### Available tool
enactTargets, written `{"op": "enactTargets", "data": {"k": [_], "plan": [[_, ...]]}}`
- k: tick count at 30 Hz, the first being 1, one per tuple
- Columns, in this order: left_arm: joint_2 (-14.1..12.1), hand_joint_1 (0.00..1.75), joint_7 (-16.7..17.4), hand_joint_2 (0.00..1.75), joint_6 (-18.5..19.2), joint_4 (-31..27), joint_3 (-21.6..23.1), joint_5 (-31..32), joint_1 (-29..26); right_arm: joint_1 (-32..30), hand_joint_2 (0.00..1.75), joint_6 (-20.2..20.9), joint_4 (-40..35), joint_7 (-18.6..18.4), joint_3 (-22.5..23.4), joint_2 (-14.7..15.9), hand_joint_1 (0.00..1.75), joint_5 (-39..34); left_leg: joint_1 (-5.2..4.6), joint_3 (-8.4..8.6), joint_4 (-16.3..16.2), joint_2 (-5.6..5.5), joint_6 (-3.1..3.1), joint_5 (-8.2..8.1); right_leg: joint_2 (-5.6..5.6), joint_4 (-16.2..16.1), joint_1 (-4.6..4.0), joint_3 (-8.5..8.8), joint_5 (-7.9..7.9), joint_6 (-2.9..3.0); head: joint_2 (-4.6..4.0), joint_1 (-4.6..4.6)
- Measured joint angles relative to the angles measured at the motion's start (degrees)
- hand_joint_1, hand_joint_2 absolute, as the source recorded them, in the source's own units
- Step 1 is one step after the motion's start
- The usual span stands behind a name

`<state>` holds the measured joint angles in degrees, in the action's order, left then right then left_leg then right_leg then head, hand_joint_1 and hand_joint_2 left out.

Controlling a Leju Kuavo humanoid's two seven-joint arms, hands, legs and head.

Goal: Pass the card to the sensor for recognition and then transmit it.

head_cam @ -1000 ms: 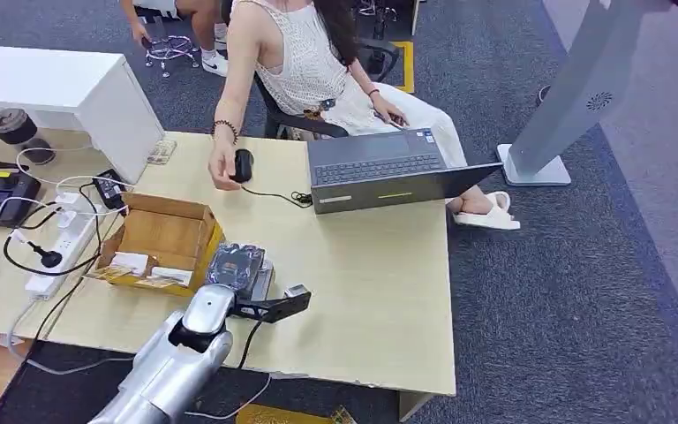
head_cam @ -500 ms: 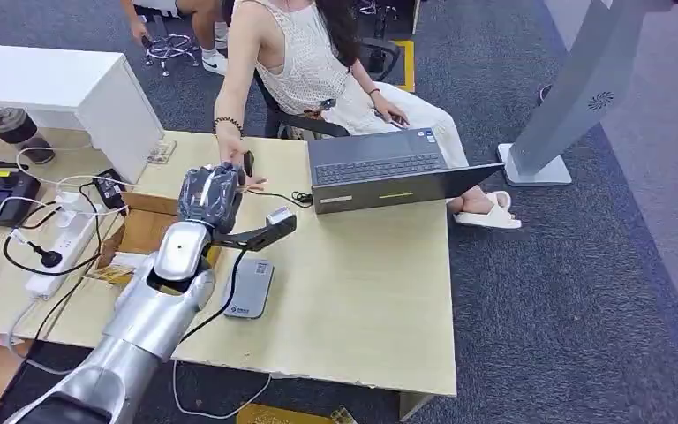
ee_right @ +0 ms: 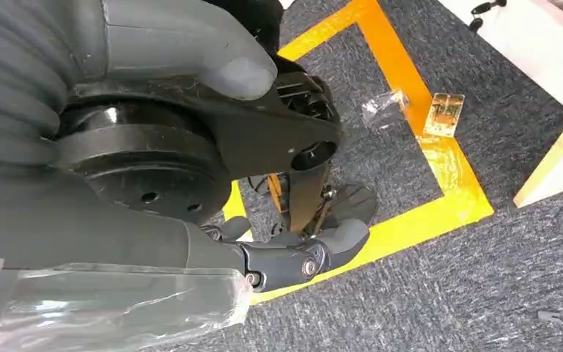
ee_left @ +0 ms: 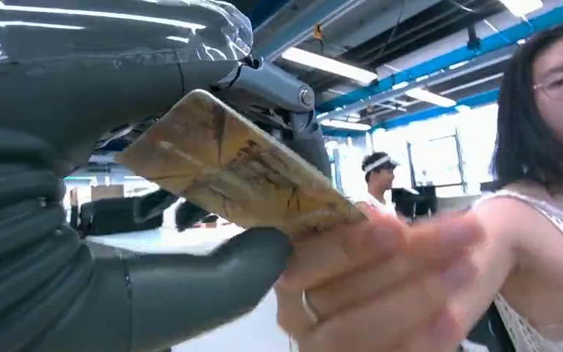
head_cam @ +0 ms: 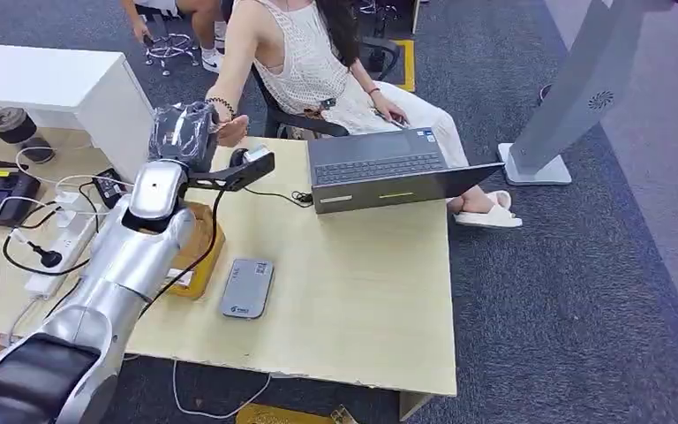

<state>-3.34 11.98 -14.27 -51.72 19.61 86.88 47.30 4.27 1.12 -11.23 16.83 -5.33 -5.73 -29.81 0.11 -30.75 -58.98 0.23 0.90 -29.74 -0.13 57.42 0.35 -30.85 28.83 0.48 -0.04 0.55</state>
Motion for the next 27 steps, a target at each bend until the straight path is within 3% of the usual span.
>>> {"op": "enactTargets", "data": {"k": [11, 17, 19, 22, 27], "plan": [[-0.2, 0.0, -0.1, 1.75, -1.9, 0.6, -0.1, -1.1, -0.4, 0.0, 1.75, 0.0, 0.0, 0.1, 0.0, 0.0, 0.0, 0.3, 0.0, 0.0, 0.0, 0.0, 0.0, 0.0, -0.01, 0.0, 0.0, 0.0, 0.0, 0.0, 0.0, -0.02], [-0.3, 0.0, -2.8, 1.75, -3.5, -1.6, -0.1, -3.3, -3.3, -0.1, 1.75, 0.0, 0.0, 0.4, 0.2, 0.0, 0.0, 0.2, 0.0, 0.0, 0.0, 0.0, 0.0, 0.0, -0.02, 0.0, 0.01, 0.0, 0.0, 0.0, 0.0, 0.0], [-0.4, 0.0, -5.3, 1.75, -4.3, -5.1, -0.1, -5.8, -6.2, -0.3, 1.75, 0.0, 0.0, 1.0, 0.6, 0.0, 0.0, -0.2, -0.01, 0.0, 0.0, 0.02, 0.0, -0.01, -0.03, 0.0, 0.01, 0.0, 0.01, 0.0, 0.0, -0.02], [-1.3, 0.0, -8.7, 1.75, -6.2, -16.1, 0.0, -8.9, -15.0, -0.9, 1.75, 0.4, 0.0, 2.3, 1.9, 0.0, 0.0, -1.3, -0.01, 0.0, 0.0, 0.12, 0.01, -0.08, -0.13, 0.0, 0.01, -0.02, 0.06, -0.01, 0.0, -0.04], [-3.2, 0.0, -10.4, 1.75, -9.3, -29.6, 0.2, -9.3, -28.2, -1.4, 1.75, 0.7, 0.0, 3.3, 3.7, 0.0, 0.0, -1.9, 0.0, -0.08, 0.0, 0.18, -0.06, -0.15, -0.2, 0.0, 0.0, -0.19, 0.09, -0.01, 0.0, -0.02]]}}
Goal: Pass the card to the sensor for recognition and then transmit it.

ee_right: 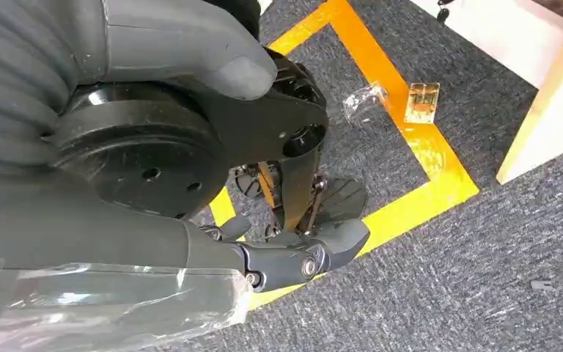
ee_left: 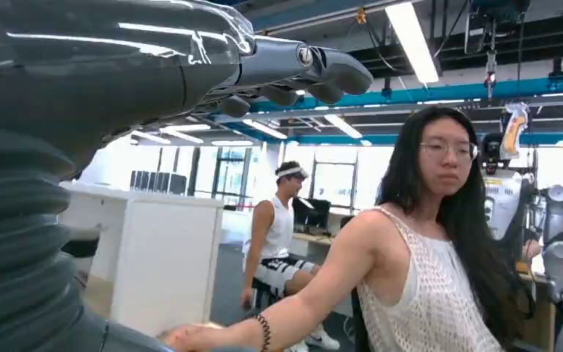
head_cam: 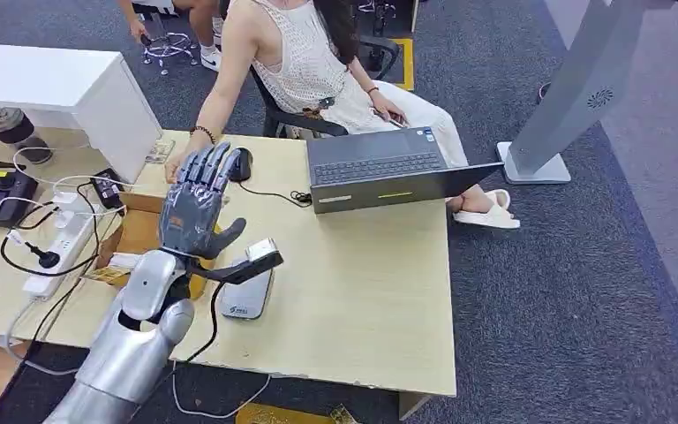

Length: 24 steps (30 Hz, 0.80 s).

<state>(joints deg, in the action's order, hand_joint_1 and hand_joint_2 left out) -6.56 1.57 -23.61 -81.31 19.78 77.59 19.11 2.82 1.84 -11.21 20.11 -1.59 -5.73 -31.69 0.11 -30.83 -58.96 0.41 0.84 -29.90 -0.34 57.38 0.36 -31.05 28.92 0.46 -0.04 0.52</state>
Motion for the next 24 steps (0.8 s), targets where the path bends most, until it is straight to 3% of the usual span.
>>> {"op": "enactTargets", "data": {"k": [4, 11, 18, 24], "plan": [[-1.0, 0.0, -1.1, 1.75, -0.9, -4.6, 0.0, -0.6, -3.7, 0.0, 1.75, 0.0, 0.0, 0.0, 0.7, 0.0, 0.0, -0.1, 0.0, 0.02, 0.0, -0.04, -0.01, 0.01, 0.04, 0.0, 0.0, 0.06, -0.01, 0.0, 0.0, -0.02], [-5.2, 0.0, -4.7, 1.75, -6.3, -12.5, -0.8, -0.9, -16.3, -0.6, 1.75, -1.0, 0.0, 0.9, 2.6, 0.0, 0.0, -1.0, 0.01, -0.01, 0.0, -0.08, -0.02, 0.02, 0.11, 0.0, 0.0, 0.03, 0.01, 0.01, 0.0, 0.07], [-6.4, 0.0, -5.7, 1.75, -6.0, -15.6, -2.1, -0.7, -20.2, -0.7, 1.75, -1.0, 0.0, 1.0, 3.5, 0.0, 0.0, -1.0, 0.01, 0.02, 0.0, -0.07, -0.03, 0.03, 0.1, 0.0, 0.0, 0.09, 0.0, 0.0, 0.0, 0.02], [-7.1, 0.0, -2.6, 1.75, -3.5, -15.9, -6.3, 2.6, -23.3, -0.9, 1.75, -1.0, 0.0, 1.2, 4.2, -0.1, 0.0, -0.6, 0.01, 0.04, 0.0, -0.05, -0.03, 0.03, 0.08, 0.0, 0.0, 0.08, 0.0, 0.0, 0.0, 0.0]]}}
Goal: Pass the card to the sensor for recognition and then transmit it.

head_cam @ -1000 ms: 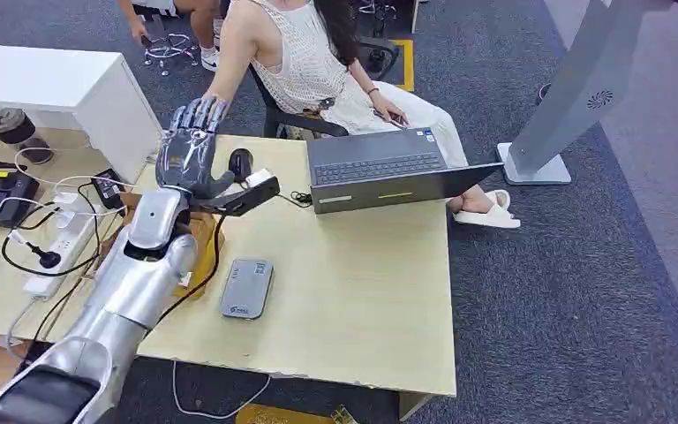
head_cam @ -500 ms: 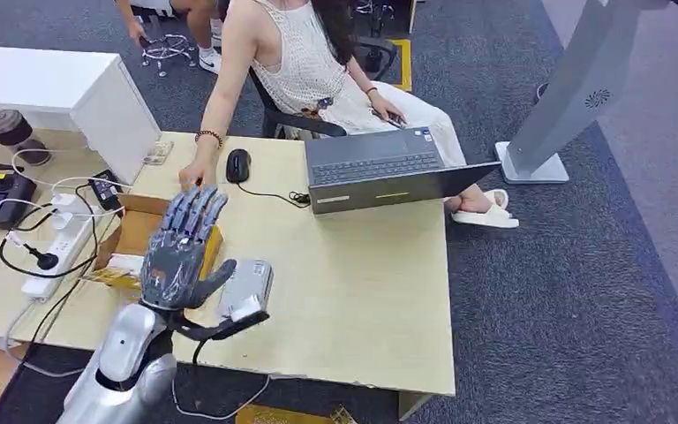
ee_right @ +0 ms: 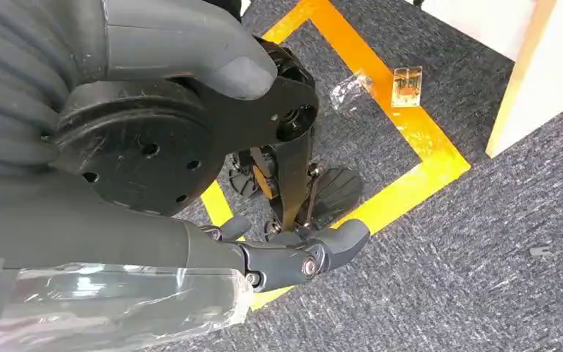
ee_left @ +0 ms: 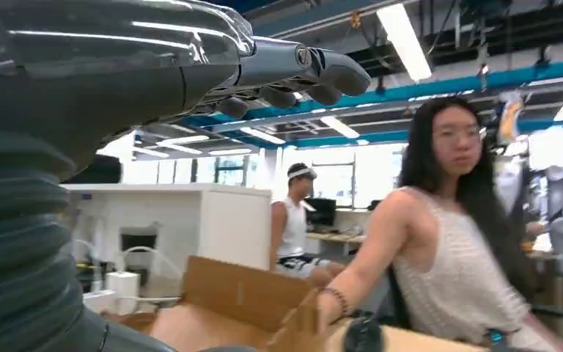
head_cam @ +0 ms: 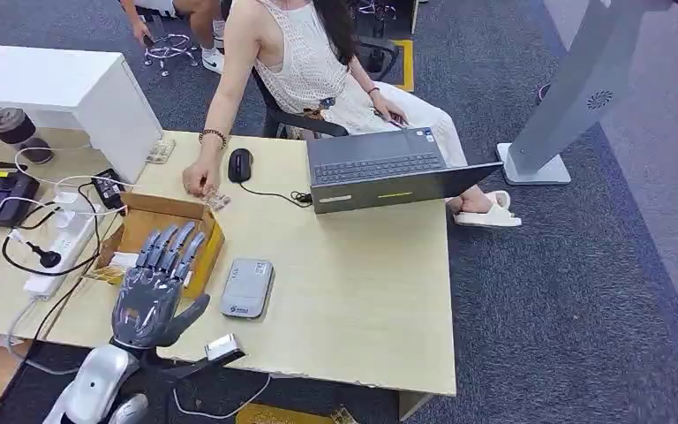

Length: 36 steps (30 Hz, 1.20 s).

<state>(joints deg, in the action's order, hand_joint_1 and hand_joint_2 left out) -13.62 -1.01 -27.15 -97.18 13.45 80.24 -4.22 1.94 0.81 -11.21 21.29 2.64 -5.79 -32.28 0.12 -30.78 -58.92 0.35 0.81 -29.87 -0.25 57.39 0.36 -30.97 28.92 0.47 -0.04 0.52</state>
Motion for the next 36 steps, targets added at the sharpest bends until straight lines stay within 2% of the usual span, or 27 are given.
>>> {"op": "enactTargets", "data": {"k": [5, 11, 25, 36], "plan": [[0.0, 0.0, 1.3, 1.75, 2.8, 2.5, -3.6, 1.0, -0.3, 0.0, 1.75, 0.0, 0.0, 0.0, 0.5, 0.0, 0.0, 0.7, 0.01, -0.01, 0.0, 0.0, 0.0, 0.0, 0.01, 0.0, 0.0, 0.0, 0.0, 0.0, 0.0, 0.0], [0.0, 0.0, 3.0, 1.75, 3.3, 7.3, -7.2, 2.4, 0.3, 0.0, 1.75, 0.0, 0.0, -0.4, 0.8, 0.0, 0.0, 1.7, 0.01, 0.0, 0.0, -0.01, 0.0, 0.0, 0.01, 0.0, 0.0, 0.01, 0.0, 0.0, 0.0, 0.0], [0.0, 0.0, 3.2, 1.75, 3.5, 15.0, -11.9, 1.5, 3.5, 0.0, 1.75, 0.2, 0.0, -1.0, 0.9, 0.0, 0.0, 2.8, 0.01, 0.0, 0.0, -0.02, -0.01, 0.01, 0.02, 0.0, 0.0, 0.02, 0.0, 0.0, 0.0, 0.0], [0.2, 0.0, 2.9, 1.75, 3.7, 18.6, -12.8, 1.6, 5.2, 0.0, 1.75, 0.1, 0.0, -1.1, 0.9, 0.0, 0.0, 3.7, 0.0, 0.0, 0.0, -0.01, 0.0, 0.01, 0.01, 0.0, 0.0, 0.01, 0.0, 0.0, 0.0, 0.0]]}}
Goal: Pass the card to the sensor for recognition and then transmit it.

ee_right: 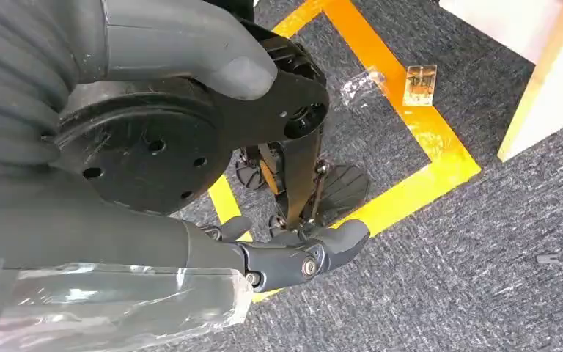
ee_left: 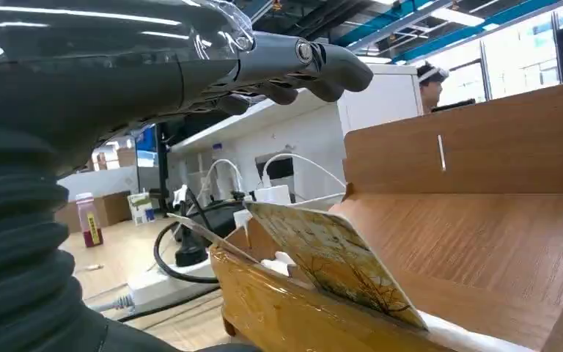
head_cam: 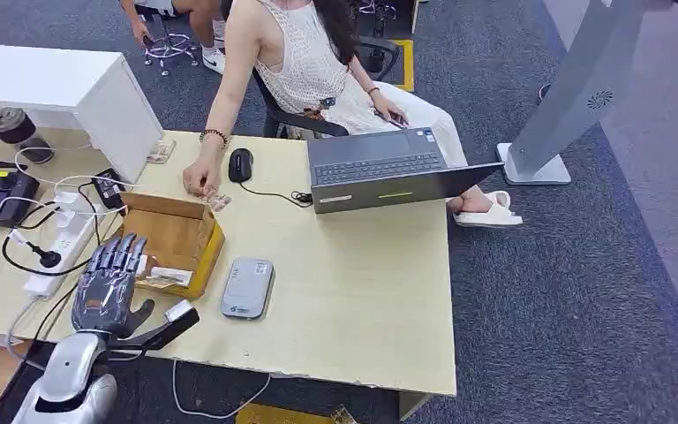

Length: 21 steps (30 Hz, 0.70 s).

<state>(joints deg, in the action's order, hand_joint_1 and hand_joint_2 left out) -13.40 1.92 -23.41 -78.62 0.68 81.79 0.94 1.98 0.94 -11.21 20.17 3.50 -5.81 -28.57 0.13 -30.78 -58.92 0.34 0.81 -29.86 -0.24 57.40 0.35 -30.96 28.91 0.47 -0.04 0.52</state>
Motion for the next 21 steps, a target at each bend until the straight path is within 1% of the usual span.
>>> {"op": "enactTargets", "data": {"k": [18, 19, 21], "plan": [[0.6, 0.0, -0.2, 1.75, 0.8, 1.5, 0.0, 0.3, 1.5, 0.0, 1.75, -0.2, 0.0, -0.4, 0.4, 0.0, 0.0, 0.1, 0.01, 0.0, 0.0, 0.0, 0.0, 0.0, 0.0, 0.0, 0.0, 0.0, 0.0, 0.0, 0.0, 0.0], [0.6, 1.75, -0.2, 1.75, 0.8, 1.5, 0.0, 0.2, 1.5, 0.0, 1.75, -0.2, 0.0, -0.4, 0.4, 0.0, 0.0, 0.1, 0.01, 0.0, 0.0, 0.0, 0.0, 0.0, 0.0, 0.0, 0.0, 0.0, 0.0, 0.0, 0.0, 0.0], [0.6, 1.75, -0.2, 1.75, 0.9, 1.5, 0.0, 0.2, 1.5, 0.0, 1.75, -0.3, 0.0, -0.5, 0.5, 0.0, 0.0, 0.1, 0.01, 0.0, 0.0, 0.0, 0.0, 0.0, 0.0, 0.0, 0.0, 0.0, 0.0, 0.0, 0.0, 0.0]]}}
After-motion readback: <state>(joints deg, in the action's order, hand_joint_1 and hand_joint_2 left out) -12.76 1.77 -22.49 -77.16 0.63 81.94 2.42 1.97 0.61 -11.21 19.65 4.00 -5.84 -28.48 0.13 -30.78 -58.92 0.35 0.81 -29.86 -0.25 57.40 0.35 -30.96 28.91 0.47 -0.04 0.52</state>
